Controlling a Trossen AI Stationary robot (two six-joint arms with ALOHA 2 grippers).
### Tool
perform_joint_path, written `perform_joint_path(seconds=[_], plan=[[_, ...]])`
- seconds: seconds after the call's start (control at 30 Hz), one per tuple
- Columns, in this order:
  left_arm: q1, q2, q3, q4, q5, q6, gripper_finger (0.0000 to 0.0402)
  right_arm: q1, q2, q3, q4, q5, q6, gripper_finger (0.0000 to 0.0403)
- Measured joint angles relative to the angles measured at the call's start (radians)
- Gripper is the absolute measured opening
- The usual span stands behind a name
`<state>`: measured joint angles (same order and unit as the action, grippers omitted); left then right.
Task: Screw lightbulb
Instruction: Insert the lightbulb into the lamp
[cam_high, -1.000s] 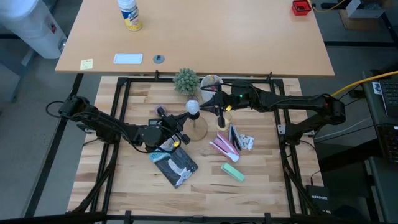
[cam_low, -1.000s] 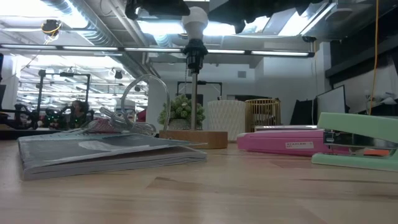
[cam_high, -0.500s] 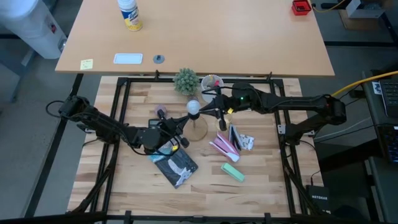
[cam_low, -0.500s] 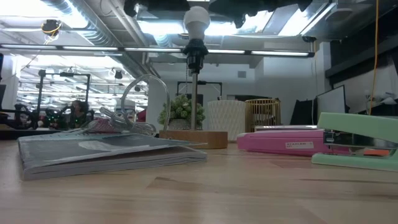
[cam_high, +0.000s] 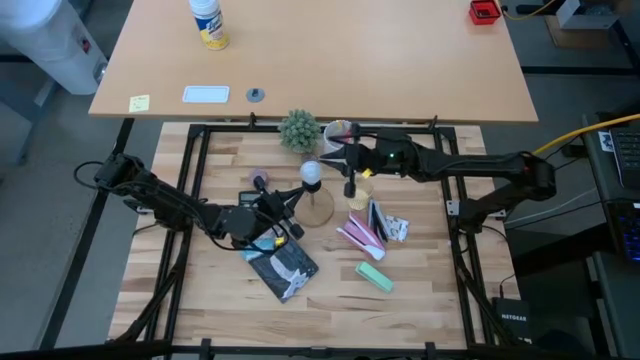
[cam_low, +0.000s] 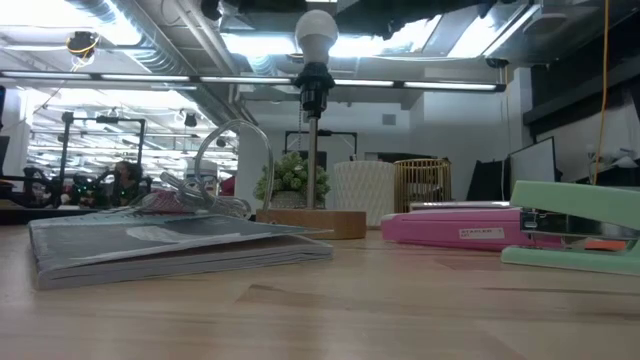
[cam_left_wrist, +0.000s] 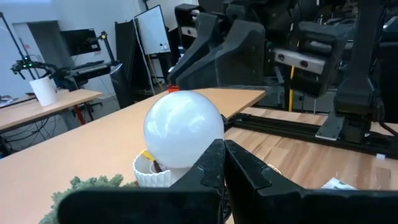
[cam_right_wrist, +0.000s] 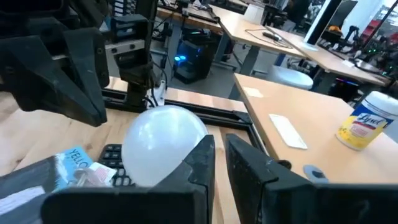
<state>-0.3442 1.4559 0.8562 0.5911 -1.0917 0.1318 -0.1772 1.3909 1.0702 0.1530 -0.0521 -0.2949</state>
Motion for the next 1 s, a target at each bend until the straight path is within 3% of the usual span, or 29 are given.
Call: perform_joint_path(seconds=[0.5,1.0], plan=[[0.044,0.0,0.0,-0.006,0.004,-0.004,0.0001,0.0,0.028,0.0,0.003,-0.019,-0.001,0.0044],[0.041,0.0,0.0,-0.024,-0.018,0.007,0.0001,-0.002,0.026,0.001,-0.023,-0.143,0.038,0.0044]])
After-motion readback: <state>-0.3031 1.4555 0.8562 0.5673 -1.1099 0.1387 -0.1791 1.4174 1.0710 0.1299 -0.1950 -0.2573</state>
